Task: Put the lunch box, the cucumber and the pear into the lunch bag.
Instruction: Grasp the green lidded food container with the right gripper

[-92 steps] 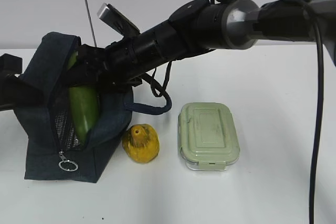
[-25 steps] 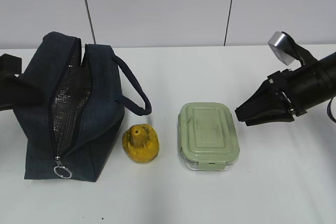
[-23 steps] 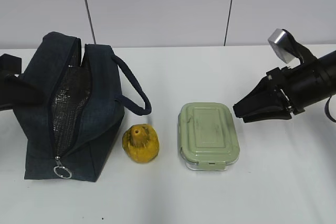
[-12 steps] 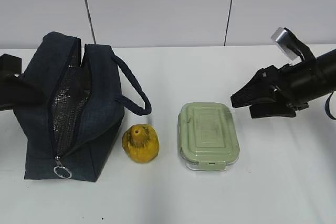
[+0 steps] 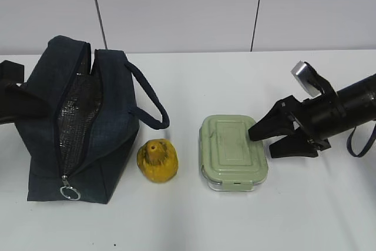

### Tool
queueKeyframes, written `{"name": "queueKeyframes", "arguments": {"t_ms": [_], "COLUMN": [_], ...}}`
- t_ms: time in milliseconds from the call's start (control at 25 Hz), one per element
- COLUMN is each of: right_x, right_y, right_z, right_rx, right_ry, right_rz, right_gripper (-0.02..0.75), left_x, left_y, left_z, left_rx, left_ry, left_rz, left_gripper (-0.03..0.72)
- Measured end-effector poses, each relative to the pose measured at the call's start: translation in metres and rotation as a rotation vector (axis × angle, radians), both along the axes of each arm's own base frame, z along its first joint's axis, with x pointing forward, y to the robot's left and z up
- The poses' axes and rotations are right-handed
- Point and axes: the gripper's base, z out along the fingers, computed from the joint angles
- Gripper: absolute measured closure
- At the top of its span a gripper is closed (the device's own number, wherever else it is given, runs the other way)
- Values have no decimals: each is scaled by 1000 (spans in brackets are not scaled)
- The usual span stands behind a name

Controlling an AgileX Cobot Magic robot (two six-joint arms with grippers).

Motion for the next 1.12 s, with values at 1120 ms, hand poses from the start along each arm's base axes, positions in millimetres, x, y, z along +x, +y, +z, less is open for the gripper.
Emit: {"name": "queueKeyframes", "arguments": {"t_ms": [1120], "right_x": [4], "right_y": [17], "right_z": [-20], "right_rx": [63], "right_ry": [-18], "right_rz": [29], "right_gripper": [360], "left_x": [0], "left_y": [0], "left_z": [0], "left_rx": [0], "left_ry": [0], "left_rz": [0], "left_gripper": [707]}}
